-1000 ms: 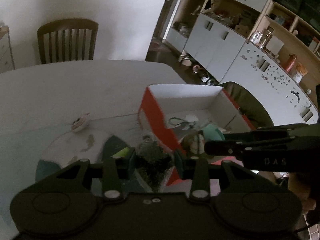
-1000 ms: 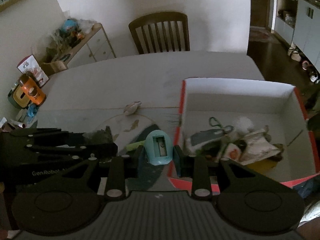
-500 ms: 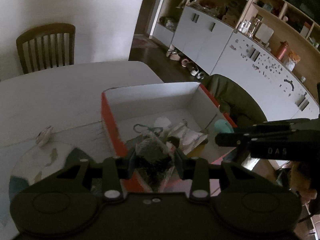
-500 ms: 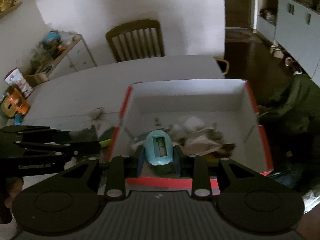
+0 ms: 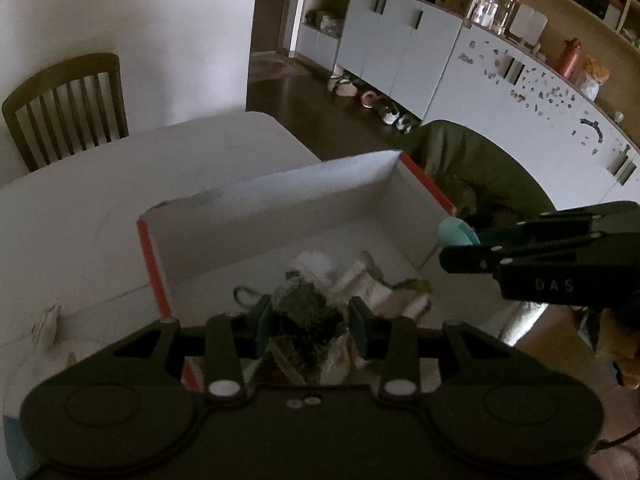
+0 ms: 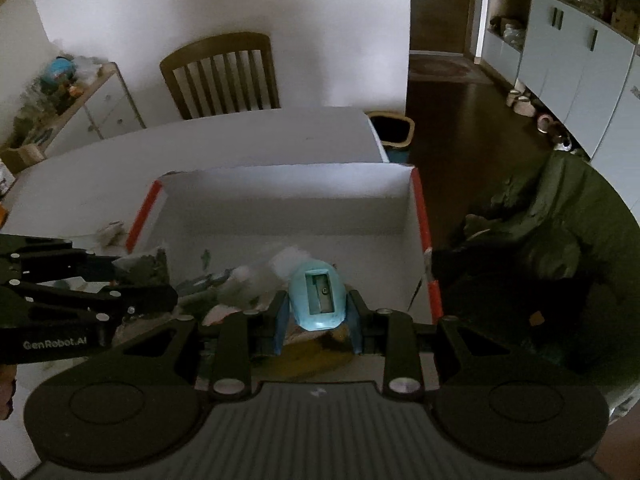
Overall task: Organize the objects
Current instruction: 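Carry the dark item with the left gripper while the right gripper carries the teal item to the shoebox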
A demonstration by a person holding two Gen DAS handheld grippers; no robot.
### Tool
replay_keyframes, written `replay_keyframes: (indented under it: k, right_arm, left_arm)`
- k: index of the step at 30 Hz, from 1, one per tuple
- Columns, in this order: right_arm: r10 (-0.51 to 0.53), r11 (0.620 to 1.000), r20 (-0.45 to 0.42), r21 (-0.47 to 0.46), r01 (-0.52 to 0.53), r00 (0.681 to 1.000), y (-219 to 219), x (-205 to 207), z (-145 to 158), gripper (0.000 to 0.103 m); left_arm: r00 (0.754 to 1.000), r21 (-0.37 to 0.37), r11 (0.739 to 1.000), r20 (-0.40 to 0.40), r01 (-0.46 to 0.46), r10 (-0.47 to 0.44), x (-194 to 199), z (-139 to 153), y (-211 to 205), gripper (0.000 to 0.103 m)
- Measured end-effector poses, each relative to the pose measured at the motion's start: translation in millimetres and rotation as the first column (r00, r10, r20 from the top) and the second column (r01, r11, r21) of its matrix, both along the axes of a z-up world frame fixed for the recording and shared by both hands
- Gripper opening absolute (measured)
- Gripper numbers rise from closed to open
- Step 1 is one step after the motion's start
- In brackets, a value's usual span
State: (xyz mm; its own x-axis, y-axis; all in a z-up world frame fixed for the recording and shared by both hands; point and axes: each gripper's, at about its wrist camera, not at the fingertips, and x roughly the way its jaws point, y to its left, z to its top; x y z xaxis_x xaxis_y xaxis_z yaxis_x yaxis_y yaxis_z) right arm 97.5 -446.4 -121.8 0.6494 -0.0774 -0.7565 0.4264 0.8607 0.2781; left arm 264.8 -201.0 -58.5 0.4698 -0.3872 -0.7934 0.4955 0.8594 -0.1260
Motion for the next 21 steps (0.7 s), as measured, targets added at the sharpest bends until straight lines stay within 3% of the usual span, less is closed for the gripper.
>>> replay_keyframes:
  k: [12,21]
  right_arm:
    - [0.017,1.000,-0.058,0.000,-0.017,0.998,-24.6,60.5,-34.0,0.030]
    - [0.045,0.999,-0.116,-0.017,-0.047,0.992,-24.8,94.8,-58.9,0.030]
  left_arm:
    - [0.998,0.069,0.997,-0.046,-0.031,0.035,59.7,-30.1,-24.6,0.039]
    - [0.996,0.134,0.991,-0.081,-0.026,0.037,76.8,-53.3,-33.6,0.039]
